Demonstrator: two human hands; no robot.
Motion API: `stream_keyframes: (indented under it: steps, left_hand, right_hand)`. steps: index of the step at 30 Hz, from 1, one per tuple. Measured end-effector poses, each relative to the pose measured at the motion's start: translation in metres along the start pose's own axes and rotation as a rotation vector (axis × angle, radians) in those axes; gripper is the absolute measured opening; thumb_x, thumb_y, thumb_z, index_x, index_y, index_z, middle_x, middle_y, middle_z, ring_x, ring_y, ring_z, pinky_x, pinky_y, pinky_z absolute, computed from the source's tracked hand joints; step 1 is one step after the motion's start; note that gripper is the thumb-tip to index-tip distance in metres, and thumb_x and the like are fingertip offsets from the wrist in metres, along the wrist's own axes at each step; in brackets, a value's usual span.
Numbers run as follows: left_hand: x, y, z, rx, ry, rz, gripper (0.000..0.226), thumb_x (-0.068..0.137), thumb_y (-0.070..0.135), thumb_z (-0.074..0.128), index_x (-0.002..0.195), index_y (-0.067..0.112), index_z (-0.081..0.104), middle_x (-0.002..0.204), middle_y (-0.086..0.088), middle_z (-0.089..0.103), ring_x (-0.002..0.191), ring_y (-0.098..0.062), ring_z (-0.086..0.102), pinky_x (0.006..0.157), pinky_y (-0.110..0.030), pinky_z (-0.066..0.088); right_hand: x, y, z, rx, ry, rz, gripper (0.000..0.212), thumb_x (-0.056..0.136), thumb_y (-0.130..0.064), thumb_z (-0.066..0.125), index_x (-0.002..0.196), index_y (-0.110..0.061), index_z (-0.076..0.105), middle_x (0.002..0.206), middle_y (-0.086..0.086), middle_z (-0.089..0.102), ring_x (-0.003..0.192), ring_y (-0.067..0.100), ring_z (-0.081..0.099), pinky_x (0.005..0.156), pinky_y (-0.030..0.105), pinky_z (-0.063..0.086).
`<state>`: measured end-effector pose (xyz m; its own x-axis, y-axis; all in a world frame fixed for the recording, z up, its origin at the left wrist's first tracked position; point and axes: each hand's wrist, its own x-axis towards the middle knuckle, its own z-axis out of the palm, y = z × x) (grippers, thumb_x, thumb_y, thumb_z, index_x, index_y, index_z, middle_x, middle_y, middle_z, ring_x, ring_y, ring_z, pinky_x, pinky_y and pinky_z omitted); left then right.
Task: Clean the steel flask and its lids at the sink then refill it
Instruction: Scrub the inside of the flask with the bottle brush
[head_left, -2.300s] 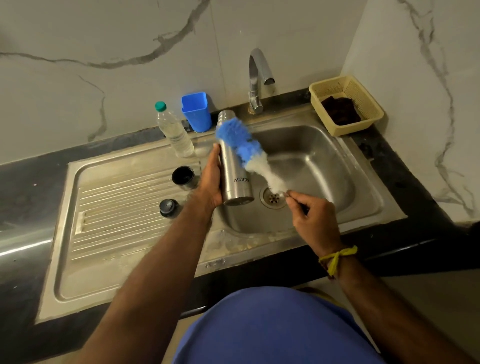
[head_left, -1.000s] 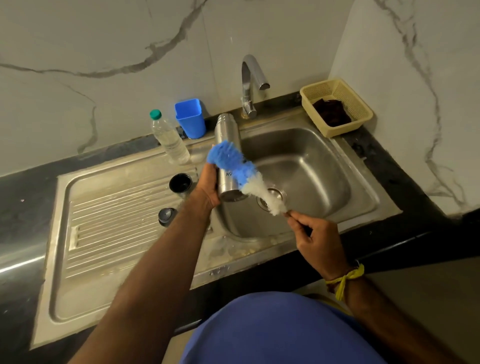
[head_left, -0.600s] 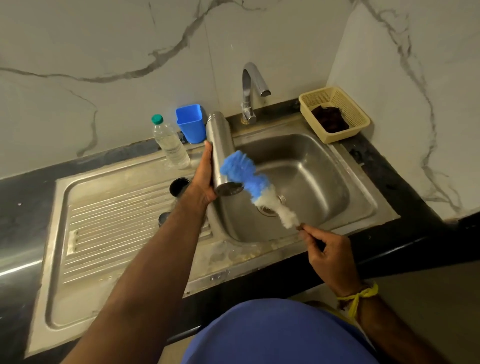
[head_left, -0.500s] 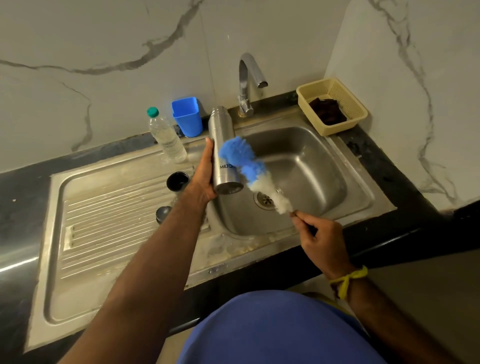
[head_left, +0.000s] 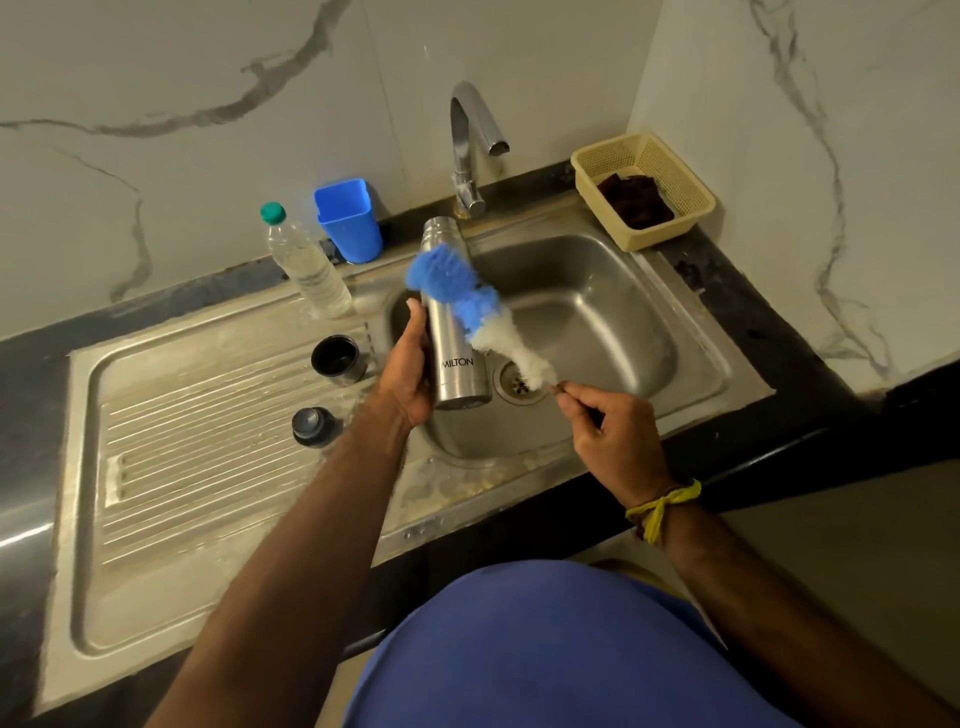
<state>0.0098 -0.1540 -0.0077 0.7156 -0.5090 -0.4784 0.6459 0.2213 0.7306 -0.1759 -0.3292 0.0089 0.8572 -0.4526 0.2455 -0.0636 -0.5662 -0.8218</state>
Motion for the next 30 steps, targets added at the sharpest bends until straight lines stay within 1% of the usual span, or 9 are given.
stream_keyframes:
  steps: [4, 7, 10, 14, 16, 22, 26, 28, 30]
  left_hand:
    - [-0.005, -0.003, 0.006, 0.019, 0.023, 0.019, 0.058, 0.096, 0.063, 0.048, 0.125, 0.016, 0.067, 0.112, -0.01, 0.072, 0.092, -0.024, 0.071, 0.084, -0.04, 0.058]
    - [-0.015, -0.002, 0.01, 0.011, -0.009, -0.008, 0.064, 0.097, 0.07, 0.042, 0.125, 0.018, 0.067, 0.109, -0.012, 0.073, 0.088, -0.025, 0.072, 0.083, -0.041, 0.058]
    - [-0.017, -0.013, 0.015, 0.005, 0.006, -0.027, 0.061, 0.097, 0.069, 0.043, 0.121, 0.019, 0.069, 0.112, -0.013, 0.074, 0.091, -0.026, 0.072, 0.08, -0.039, 0.061]
    - [-0.026, -0.018, 0.013, 0.064, 0.047, -0.058, 0.07, 0.087, 0.071, 0.052, 0.127, 0.015, 0.064, 0.108, -0.016, 0.073, 0.09, -0.029, 0.073, 0.084, -0.045, 0.06]
    - [-0.029, -0.022, 0.01, 0.088, 0.047, -0.063, 0.074, 0.082, 0.071, 0.055, 0.13, 0.015, 0.063, 0.111, -0.018, 0.072, 0.093, -0.03, 0.072, 0.09, -0.049, 0.057]
    - [-0.035, -0.026, 0.003, 0.073, 0.065, -0.068, 0.07, 0.091, 0.071, 0.05, 0.131, 0.014, 0.062, 0.112, -0.023, 0.071, 0.094, -0.032, 0.071, 0.096, -0.052, 0.053]
    - [-0.032, -0.024, 0.002, 0.031, 0.09, -0.041, 0.068, 0.09, 0.071, 0.053, 0.129, 0.015, 0.063, 0.111, -0.019, 0.071, 0.092, -0.03, 0.069, 0.095, -0.051, 0.053]
    - [-0.027, -0.014, 0.003, 0.047, 0.103, -0.02, 0.063, 0.093, 0.069, 0.051, 0.125, 0.016, 0.064, 0.104, -0.013, 0.072, 0.086, -0.026, 0.069, 0.091, -0.048, 0.054]
    - [-0.025, -0.005, 0.009, 0.101, 0.107, -0.014, 0.058, 0.096, 0.065, 0.051, 0.122, 0.015, 0.065, 0.102, -0.01, 0.074, 0.084, -0.023, 0.07, 0.086, -0.044, 0.057]
  right_hand:
    - [0.002, -0.001, 0.001, -0.032, -0.025, -0.041, 0.024, 0.093, -0.017, 0.068, 0.115, -0.006, 0.073, 0.104, 0.003, 0.077, 0.093, 0.01, 0.073, 0.081, 0.024, 0.06]
    - [0.011, 0.001, 0.002, -0.008, 0.039, -0.01, 0.023, 0.094, -0.018, 0.069, 0.113, -0.006, 0.074, 0.104, 0.004, 0.077, 0.094, 0.01, 0.073, 0.082, 0.029, 0.061]
    - [0.015, 0.001, 0.005, -0.042, -0.005, -0.056, 0.024, 0.095, -0.022, 0.067, 0.114, -0.01, 0.074, 0.104, 0.004, 0.077, 0.092, 0.013, 0.074, 0.08, 0.032, 0.061]
    - [0.024, 0.008, 0.001, -0.033, 0.091, 0.001, 0.023, 0.095, -0.02, 0.067, 0.111, -0.006, 0.075, 0.103, 0.005, 0.077, 0.091, 0.013, 0.073, 0.08, 0.019, 0.057]
    - [0.031, 0.008, 0.002, -0.017, 0.064, 0.002, 0.023, 0.096, -0.021, 0.065, 0.112, -0.007, 0.075, 0.103, 0.004, 0.077, 0.091, 0.01, 0.073, 0.081, 0.019, 0.058]
    - [0.015, 0.019, -0.003, 0.039, 0.042, 0.042, 0.021, 0.095, -0.017, 0.066, 0.111, -0.007, 0.075, 0.101, 0.004, 0.077, 0.091, 0.005, 0.07, 0.077, 0.011, 0.053]
    - [-0.006, 0.024, 0.001, 0.038, -0.014, 0.05, 0.021, 0.094, -0.021, 0.067, 0.11, -0.01, 0.076, 0.094, 0.0, 0.078, 0.081, 0.013, 0.073, 0.071, 0.035, 0.06]
    - [-0.013, 0.021, 0.002, 0.052, -0.033, 0.036, 0.022, 0.094, -0.02, 0.068, 0.112, -0.01, 0.075, 0.097, -0.007, 0.076, 0.083, 0.007, 0.073, 0.073, 0.034, 0.061]
    - [-0.014, 0.018, 0.004, 0.09, -0.066, 0.024, 0.023, 0.094, -0.018, 0.068, 0.113, -0.009, 0.074, 0.102, -0.006, 0.075, 0.09, 0.003, 0.071, 0.078, 0.027, 0.06]
